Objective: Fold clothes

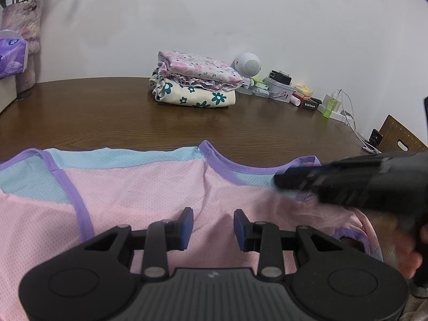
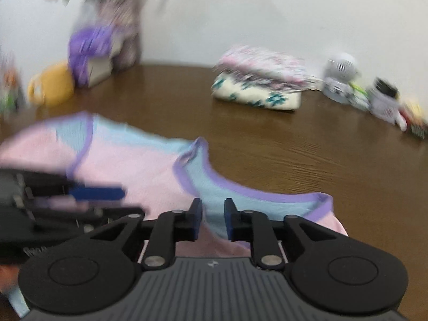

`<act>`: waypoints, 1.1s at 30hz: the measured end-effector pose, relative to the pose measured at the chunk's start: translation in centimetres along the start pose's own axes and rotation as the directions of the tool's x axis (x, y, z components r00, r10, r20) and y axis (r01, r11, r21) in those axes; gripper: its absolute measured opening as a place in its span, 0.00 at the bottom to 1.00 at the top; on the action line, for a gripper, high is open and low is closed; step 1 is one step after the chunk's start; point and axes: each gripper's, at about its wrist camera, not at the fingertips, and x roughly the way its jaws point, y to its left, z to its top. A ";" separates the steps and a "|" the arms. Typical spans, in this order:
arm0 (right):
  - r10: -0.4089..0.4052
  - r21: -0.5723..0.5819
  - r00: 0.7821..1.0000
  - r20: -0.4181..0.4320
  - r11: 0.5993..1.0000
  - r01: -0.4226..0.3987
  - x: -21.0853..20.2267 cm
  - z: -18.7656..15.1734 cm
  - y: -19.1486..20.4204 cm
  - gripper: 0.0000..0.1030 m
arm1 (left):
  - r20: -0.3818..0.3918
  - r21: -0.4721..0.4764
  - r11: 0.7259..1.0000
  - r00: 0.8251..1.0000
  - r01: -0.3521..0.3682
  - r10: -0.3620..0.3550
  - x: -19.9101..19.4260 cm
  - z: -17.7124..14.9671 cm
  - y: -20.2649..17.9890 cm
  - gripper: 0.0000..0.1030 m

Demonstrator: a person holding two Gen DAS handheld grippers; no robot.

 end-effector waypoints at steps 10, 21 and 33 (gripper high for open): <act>0.013 -0.008 0.999 -0.032 1.000 -0.013 0.7 -1.0 -0.1 0.17 | 0.003 0.009 1.000 1.000 -0.003 0.003 0.0 -0.1 -0.1 0.31; -0.029 -0.023 1.000 -0.001 0.999 0.029 -0.6 -1.8 -0.3 0.17 | 0.001 0.004 1.000 1.000 -0.003 0.003 0.0 0.0 0.0 0.31; -0.043 0.016 0.999 -0.030 0.999 0.044 0.5 -2.7 -1.1 0.25 | -0.077 -0.063 0.998 0.997 -0.014 0.009 1.7 4.7 -0.8 0.30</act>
